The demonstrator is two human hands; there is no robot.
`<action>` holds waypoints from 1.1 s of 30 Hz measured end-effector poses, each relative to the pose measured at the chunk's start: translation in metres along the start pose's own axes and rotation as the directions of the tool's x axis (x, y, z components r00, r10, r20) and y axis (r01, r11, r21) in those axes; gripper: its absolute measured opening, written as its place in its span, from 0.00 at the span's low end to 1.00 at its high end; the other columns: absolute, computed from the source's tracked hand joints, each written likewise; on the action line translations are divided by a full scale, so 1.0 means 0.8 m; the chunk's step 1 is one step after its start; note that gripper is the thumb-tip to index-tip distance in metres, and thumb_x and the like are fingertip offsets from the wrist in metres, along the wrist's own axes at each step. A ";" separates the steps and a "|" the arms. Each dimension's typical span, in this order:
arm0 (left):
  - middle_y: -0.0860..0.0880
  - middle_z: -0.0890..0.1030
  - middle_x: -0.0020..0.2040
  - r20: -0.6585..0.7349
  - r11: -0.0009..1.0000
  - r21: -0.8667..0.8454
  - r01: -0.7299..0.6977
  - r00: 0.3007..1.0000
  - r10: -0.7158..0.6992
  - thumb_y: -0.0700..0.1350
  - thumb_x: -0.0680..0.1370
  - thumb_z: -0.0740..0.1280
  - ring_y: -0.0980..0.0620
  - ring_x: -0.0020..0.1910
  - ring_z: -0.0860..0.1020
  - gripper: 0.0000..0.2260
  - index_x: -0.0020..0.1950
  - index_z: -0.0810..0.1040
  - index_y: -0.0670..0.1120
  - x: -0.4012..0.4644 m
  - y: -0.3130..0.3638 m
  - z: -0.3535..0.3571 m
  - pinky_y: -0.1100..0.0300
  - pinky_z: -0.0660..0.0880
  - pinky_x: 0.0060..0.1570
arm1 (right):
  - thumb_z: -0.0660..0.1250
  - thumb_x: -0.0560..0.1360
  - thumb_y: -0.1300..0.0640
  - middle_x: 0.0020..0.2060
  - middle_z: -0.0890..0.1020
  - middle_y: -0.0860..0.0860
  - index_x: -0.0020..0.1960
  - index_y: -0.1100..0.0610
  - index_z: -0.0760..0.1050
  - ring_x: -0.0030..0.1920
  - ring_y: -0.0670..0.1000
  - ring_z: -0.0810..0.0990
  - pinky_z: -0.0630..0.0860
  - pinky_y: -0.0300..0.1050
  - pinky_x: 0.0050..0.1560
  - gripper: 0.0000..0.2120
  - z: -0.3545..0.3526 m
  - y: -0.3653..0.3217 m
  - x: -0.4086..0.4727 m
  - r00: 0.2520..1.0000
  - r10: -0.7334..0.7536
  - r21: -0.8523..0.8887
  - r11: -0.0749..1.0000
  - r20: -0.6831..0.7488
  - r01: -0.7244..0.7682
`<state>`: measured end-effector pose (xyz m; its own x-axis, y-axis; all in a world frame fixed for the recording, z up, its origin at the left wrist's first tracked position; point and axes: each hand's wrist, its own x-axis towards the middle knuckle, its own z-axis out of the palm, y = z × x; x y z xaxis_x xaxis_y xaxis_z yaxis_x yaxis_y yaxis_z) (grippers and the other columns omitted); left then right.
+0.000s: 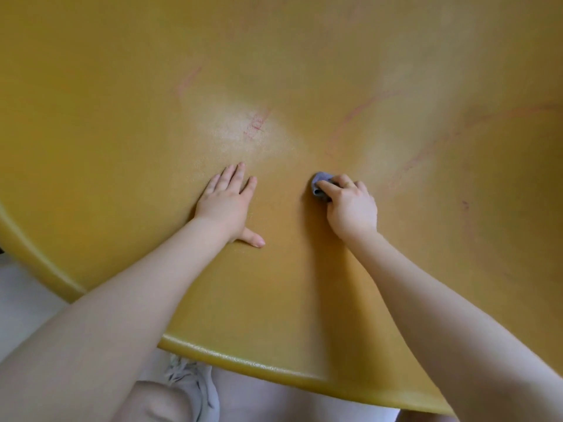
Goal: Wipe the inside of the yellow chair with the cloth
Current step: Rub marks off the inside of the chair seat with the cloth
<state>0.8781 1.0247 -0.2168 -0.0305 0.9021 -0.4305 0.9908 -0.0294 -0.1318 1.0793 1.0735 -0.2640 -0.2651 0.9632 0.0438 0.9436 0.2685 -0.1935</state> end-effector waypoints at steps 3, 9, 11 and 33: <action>0.44 0.34 0.76 -0.004 1.000 0.005 0.002 1.000 -0.002 0.70 0.64 0.67 0.47 0.75 0.37 0.55 0.77 0.39 0.48 -0.003 0.000 -0.003 0.54 0.39 0.72 | 0.52 0.71 0.61 0.52 0.79 0.53 0.58 0.49 0.78 0.41 0.59 0.73 0.73 0.47 0.39 0.23 0.000 -0.029 -0.069 0.986 -0.162 0.153 0.976 0.031 0.155; 0.46 0.34 0.76 -0.009 0.999 0.009 0.038 0.999 -0.037 0.71 0.64 0.65 0.47 0.75 0.38 0.53 0.77 0.41 0.52 -0.015 0.006 -0.010 0.54 0.41 0.73 | 0.55 0.68 0.56 0.44 0.81 0.49 0.51 0.47 0.80 0.31 0.55 0.73 0.71 0.42 0.29 0.19 -0.020 -0.066 -0.195 0.874 -0.486 0.304 0.833 0.001 0.463; 0.46 0.34 0.76 -0.021 0.998 0.003 0.061 0.998 -0.061 0.70 0.66 0.66 0.47 0.76 0.39 0.51 0.77 0.40 0.53 -0.021 0.012 -0.013 0.53 0.43 0.73 | 0.55 0.69 0.55 0.45 0.82 0.48 0.52 0.46 0.80 0.31 0.54 0.73 0.70 0.41 0.29 0.19 -0.019 -0.050 -0.182 0.850 -0.527 0.256 0.821 -0.004 0.510; 0.48 0.38 0.77 0.224 0.991 -0.035 -0.128 0.965 0.133 0.72 0.63 0.66 0.49 0.76 0.41 0.55 0.77 0.42 0.48 -0.112 0.053 0.030 0.54 0.41 0.73 | 0.54 0.71 0.54 0.44 0.82 0.48 0.53 0.45 0.80 0.33 0.54 0.74 0.66 0.40 0.31 0.19 -0.028 0.003 -0.193 0.791 -0.611 0.170 0.782 0.018 0.600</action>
<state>0.9197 0.9322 -0.2050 0.0728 0.7704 -0.6333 0.9905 -0.1299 -0.0442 1.1273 0.9257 -0.2491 -0.7901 0.5979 0.1352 0.5451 0.7862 -0.2912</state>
